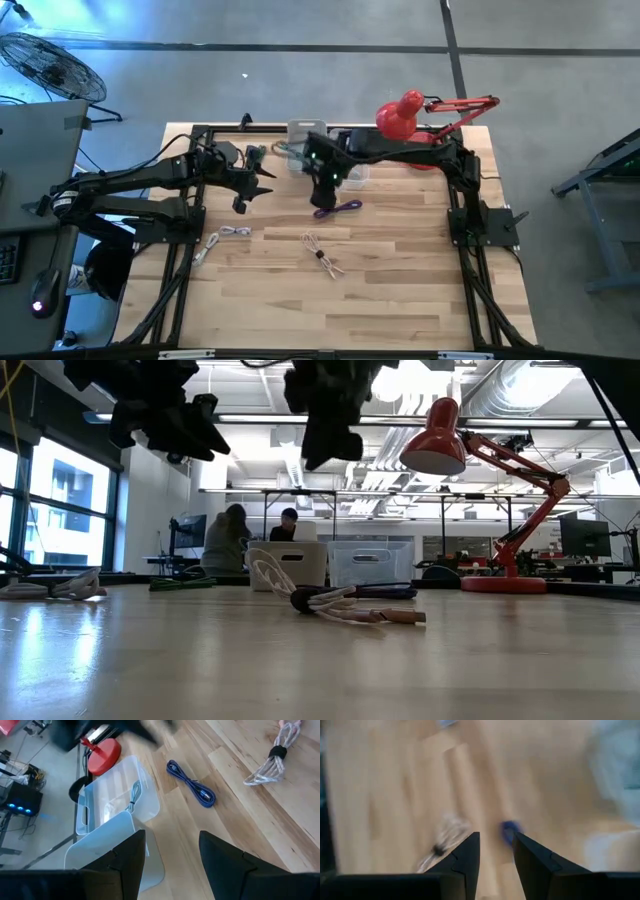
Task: Pick & Place USB Port
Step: Put the purple patterned charger cable into the gray bin
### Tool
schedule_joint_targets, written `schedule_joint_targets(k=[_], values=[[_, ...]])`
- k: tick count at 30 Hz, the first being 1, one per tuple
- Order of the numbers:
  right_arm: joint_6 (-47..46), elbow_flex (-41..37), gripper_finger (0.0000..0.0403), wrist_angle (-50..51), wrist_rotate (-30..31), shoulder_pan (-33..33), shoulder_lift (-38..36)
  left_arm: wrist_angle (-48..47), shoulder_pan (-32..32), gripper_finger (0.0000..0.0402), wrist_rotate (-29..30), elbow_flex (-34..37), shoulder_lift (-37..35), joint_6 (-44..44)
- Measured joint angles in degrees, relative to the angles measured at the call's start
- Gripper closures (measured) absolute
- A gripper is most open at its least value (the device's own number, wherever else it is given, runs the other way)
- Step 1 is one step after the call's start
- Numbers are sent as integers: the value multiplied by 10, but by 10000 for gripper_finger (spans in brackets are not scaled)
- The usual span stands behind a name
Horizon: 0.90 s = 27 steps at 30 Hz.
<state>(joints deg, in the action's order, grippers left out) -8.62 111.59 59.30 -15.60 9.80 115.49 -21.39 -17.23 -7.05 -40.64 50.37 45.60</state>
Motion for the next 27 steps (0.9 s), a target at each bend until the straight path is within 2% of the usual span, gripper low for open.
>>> schedule_joint_targets(k=[3, 5, 11, 19, 23, 27], values=[[34, 0, 295, 27, -13, -35, 0, -7, 0, 220, -1, 0, 0, -8], [59, 0, 295, 53, 2, -57, 0, -13, 0, 220, -11, 0, 0, -10], [85, 0, 295, 86, 125, -101, 0, -13, 0, 220, -85, 0, 0, -12], [63, -5, 286, 111, 217, -101, 0, -19, 0, 220, -89, 0, 0, -24], [62, -40, 255, 107, 226, -100, -1, -28, 0, 220, -89, 0, 0, -23], [63, -108, 217, 69, 204, -90, -1, -29, 0, 220, -88, 0, 0, -19]])
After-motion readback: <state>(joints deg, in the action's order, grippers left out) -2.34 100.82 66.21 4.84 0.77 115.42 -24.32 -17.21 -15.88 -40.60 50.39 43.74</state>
